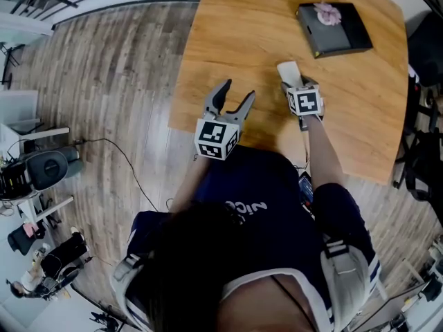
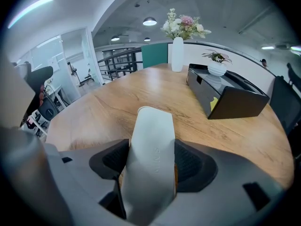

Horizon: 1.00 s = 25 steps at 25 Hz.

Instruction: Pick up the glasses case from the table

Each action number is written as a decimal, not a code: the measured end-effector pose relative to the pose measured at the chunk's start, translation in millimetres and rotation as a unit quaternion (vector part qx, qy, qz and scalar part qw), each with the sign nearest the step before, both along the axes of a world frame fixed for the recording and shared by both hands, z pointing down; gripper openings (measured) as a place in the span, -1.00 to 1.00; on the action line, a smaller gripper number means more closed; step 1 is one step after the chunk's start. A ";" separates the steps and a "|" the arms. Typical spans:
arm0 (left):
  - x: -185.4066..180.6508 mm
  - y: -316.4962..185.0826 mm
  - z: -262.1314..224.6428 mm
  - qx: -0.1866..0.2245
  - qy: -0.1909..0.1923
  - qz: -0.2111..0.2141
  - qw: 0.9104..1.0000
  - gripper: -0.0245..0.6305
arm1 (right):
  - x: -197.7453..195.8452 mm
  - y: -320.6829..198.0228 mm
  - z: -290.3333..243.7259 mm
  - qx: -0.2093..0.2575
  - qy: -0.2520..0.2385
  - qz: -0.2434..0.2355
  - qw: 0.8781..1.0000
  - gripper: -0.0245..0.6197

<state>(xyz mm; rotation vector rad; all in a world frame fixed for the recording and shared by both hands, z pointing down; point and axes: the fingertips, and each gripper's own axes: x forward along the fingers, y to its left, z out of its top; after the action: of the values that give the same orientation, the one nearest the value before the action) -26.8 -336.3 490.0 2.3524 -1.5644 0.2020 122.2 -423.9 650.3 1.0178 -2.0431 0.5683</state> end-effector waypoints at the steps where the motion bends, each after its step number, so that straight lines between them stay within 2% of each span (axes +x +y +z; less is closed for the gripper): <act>1: -1.0 0.3 -0.5 0.001 0.000 0.000 1.000 -0.07 | 0.7 0.6 -0.3 0.002 0.001 0.002 1.000 0.05; 6: -8.2 1.5 -2.8 0.005 0.000 -0.005 1.000 -0.09 | 1.5 -3.5 -15.7 0.033 -0.016 0.023 0.999 0.05; 15: -3.9 1.1 -3.0 0.010 0.009 0.003 1.000 -0.10 | 1.4 -3.4 -66.2 0.093 -0.035 0.031 0.995 0.05; 21: 1.0 -0.3 0.3 0.009 0.016 0.010 1.000 -0.10 | 3.2 9.3 -109.5 0.146 -0.060 0.045 0.987 0.05; 25: 5.6 -2.1 -2.1 0.015 0.013 0.018 1.000 -0.10 | 6.8 21.2 -136.6 0.169 -0.097 0.059 0.979 0.05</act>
<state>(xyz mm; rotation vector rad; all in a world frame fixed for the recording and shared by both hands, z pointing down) -21.2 -338.4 487.9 2.3974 -1.5252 0.1555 128.9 -402.7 513.8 1.3329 -2.3165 0.3992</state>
